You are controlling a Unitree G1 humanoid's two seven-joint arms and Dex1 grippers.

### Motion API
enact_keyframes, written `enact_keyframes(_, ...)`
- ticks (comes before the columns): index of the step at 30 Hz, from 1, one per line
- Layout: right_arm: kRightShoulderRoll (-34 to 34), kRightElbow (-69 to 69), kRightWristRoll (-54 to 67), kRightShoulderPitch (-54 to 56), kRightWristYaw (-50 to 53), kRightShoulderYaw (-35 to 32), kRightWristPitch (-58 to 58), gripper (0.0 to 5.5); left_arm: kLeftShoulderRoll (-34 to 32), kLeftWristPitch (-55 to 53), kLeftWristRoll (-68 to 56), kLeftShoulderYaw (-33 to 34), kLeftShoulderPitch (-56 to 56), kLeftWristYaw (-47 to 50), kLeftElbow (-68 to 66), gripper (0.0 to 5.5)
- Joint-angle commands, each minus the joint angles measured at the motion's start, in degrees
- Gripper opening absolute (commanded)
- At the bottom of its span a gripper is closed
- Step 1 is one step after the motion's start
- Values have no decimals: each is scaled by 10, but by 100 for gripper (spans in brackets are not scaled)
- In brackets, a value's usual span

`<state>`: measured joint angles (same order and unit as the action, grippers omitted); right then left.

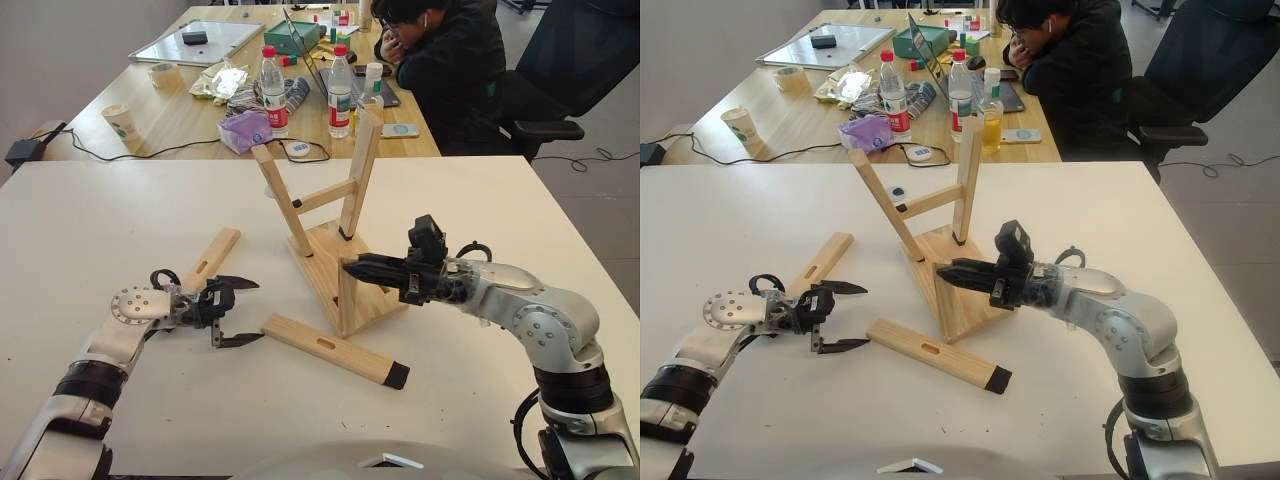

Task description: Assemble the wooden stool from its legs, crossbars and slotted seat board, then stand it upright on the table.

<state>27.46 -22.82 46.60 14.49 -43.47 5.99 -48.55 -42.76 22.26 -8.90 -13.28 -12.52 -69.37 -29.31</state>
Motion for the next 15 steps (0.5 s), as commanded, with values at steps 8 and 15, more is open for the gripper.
enact_keyframes(8,-81,31,-69,-4,45,44,67,38,26,34,38,-24,20,-11,-42,540)
enact_keyframes(15,-72,6,-65,-31,45,54,57,38,22,13,29,-19,26,-21,-26,540)
